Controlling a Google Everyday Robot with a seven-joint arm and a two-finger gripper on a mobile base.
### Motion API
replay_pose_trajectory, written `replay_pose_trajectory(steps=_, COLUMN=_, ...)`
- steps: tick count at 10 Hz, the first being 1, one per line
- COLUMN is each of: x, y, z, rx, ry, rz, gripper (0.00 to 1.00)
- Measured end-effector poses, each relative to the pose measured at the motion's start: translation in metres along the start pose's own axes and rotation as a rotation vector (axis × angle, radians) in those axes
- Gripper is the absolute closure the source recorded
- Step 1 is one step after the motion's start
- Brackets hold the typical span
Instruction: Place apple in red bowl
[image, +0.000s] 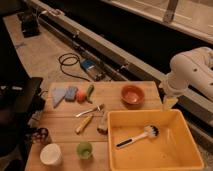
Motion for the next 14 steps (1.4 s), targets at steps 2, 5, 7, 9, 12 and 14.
replay_pose_trajectory(steps=2, x=0.000, y=0.000, z=0.000, rx=0.000, ry=0.000, rz=0.000, gripper=0.27)
replay_pose_trajectory(steps=5, x=0.000, y=0.000, z=0.000, rx=0.000, ry=0.000, rz=0.000, gripper=0.27)
replay_pose_trajectory(steps=7, x=0.000, y=0.000, z=0.000, rx=0.000, ry=0.000, rz=0.000, gripper=0.27)
replay_pose_trajectory(steps=9, x=0.001, y=-0.001, z=-0.003, rx=0.013, ry=0.025, rz=-0.004, gripper=0.27)
replay_pose_trajectory(steps=12, x=-0.030, y=-0.036, z=-0.029, rx=0.074, ry=0.071, rz=-0.079, gripper=0.27)
replay_pose_trajectory(steps=14, x=-0.083, y=-0.056, z=-0.040, rx=0.098, ry=0.058, rz=-0.164, gripper=0.27)
